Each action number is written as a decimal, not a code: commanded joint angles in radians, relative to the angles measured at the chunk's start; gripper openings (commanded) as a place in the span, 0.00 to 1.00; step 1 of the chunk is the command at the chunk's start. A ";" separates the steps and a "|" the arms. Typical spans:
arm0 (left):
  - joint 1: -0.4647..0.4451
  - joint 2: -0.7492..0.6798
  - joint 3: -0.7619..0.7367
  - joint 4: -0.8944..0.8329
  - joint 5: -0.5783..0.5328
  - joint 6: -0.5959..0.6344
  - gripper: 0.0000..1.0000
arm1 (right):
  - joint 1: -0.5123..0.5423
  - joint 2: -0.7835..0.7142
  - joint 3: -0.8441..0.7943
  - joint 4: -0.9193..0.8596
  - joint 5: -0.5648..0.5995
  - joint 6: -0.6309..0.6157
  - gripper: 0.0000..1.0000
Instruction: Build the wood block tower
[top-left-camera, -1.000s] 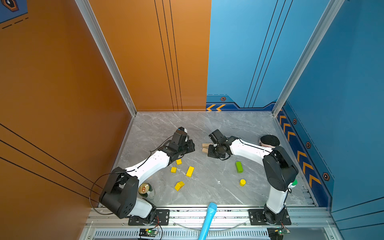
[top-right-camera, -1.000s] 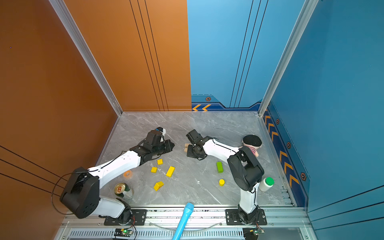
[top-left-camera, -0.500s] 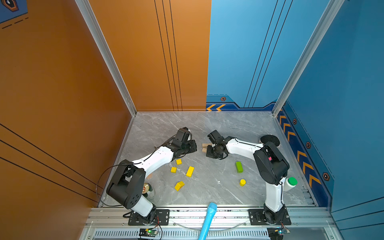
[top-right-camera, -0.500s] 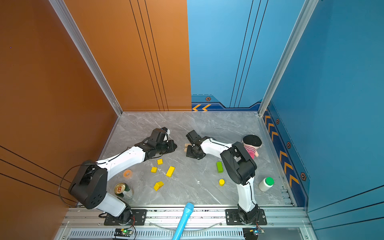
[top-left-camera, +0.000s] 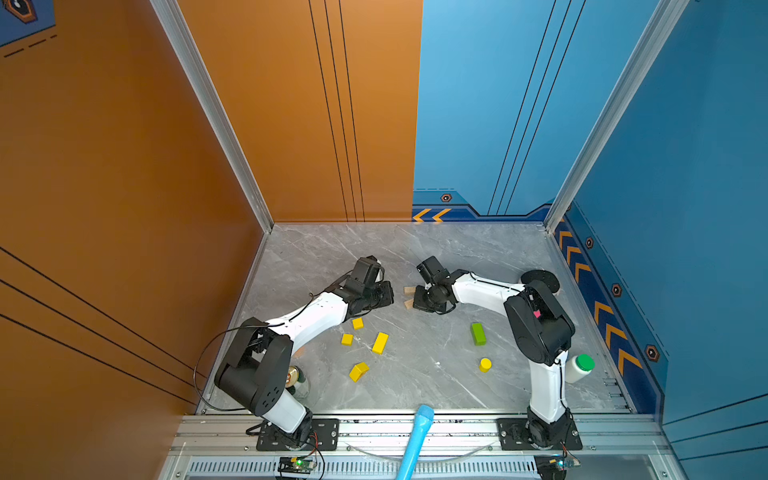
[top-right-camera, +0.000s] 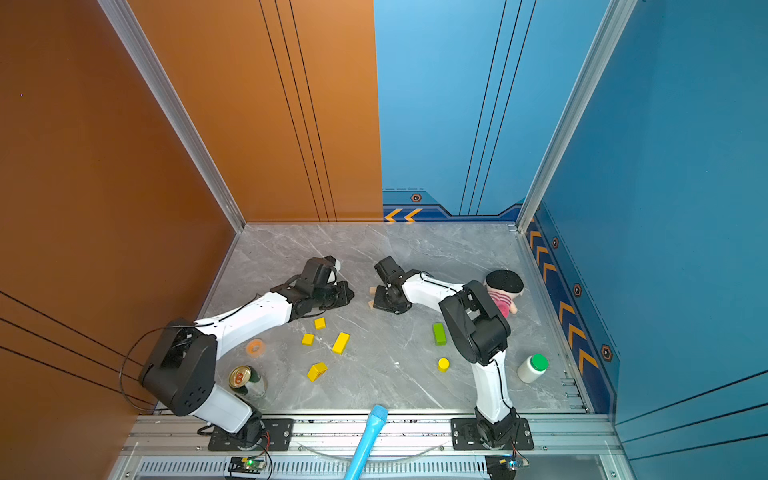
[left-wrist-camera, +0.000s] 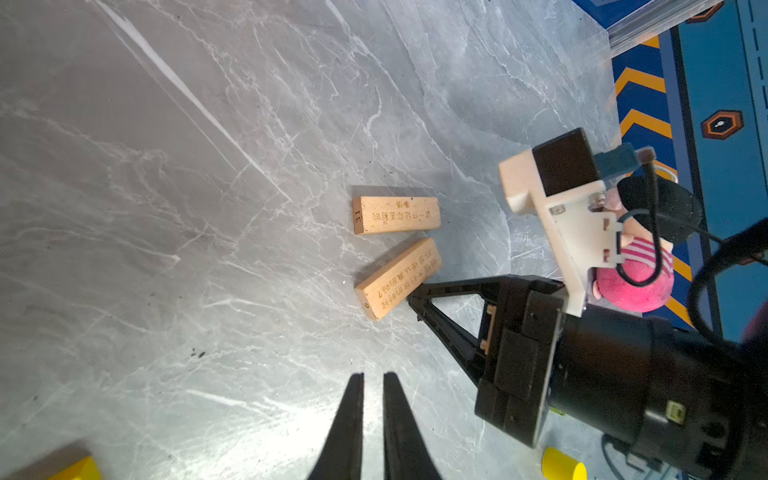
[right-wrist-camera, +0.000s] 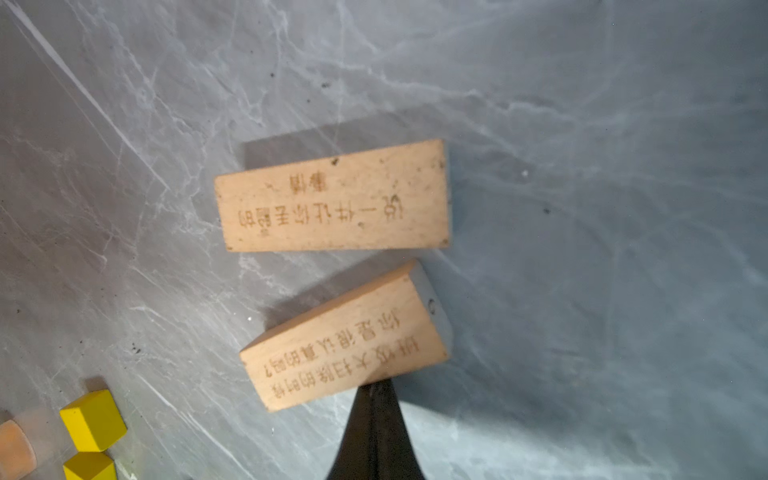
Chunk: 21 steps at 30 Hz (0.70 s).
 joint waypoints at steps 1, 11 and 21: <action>0.007 0.006 0.033 -0.030 0.020 0.019 0.13 | 0.000 0.015 0.022 0.008 -0.015 0.019 0.00; 0.006 -0.008 0.022 -0.033 0.023 0.017 0.12 | 0.023 0.029 0.027 0.020 -0.026 0.041 0.00; 0.009 -0.017 0.017 -0.038 0.016 0.019 0.12 | 0.013 0.053 0.053 0.020 -0.023 0.047 0.00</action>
